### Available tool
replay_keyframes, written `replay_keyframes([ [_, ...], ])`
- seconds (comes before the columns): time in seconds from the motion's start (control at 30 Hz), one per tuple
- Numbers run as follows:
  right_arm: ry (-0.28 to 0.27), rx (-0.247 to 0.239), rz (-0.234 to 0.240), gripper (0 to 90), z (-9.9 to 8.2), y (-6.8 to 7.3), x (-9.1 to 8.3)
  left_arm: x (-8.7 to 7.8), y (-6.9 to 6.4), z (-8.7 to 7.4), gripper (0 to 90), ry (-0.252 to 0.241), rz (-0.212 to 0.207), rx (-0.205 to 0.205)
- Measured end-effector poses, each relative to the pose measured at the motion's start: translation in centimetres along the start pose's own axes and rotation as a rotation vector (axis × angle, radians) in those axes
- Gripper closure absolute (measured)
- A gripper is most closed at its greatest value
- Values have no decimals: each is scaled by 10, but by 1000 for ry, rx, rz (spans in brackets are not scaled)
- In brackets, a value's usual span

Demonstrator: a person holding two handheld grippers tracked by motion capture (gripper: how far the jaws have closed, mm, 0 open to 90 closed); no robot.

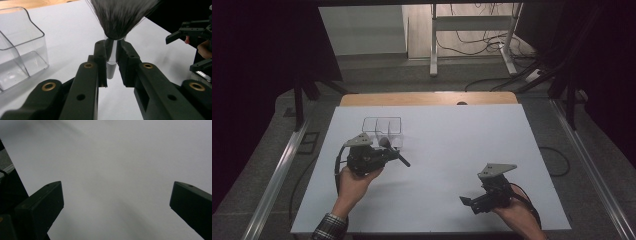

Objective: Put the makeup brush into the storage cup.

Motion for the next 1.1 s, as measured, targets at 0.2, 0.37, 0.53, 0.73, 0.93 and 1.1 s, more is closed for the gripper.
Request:
replay_keyframes([
  [0.2,5,7,-12,0,-5,-3,-3,-1,3,6,772,-8,13,7],
  [0.37,7,13,-24,0,-10,-4,-5,-2,7,10,772,-11,24,8],
  [0.53,12,13,-38,0,-14,-6,-8,-2,12,15,772,-14,34,10],
  [0.73,22,33,-57,0,-21,-12,-13,-2,18,21,772,-19,47,5],
  [0.93,30,42,-90,0,-28,-19,-18,-3,23,28,772,-25,56,8],
  [1.1,28,58,-104,0,-34,-25,-24,-4,27,34,772,-27,69,10],
])
Point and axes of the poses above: each handheld gripper's, and its own axes: x roughly forward along the jaws, z roughly out of its top, y roughly to its left, the point moved 9 cm from there along x, roughly forward along the jaws, and after that the axes turned 9 degrees about -x, right-handed, at the moved point
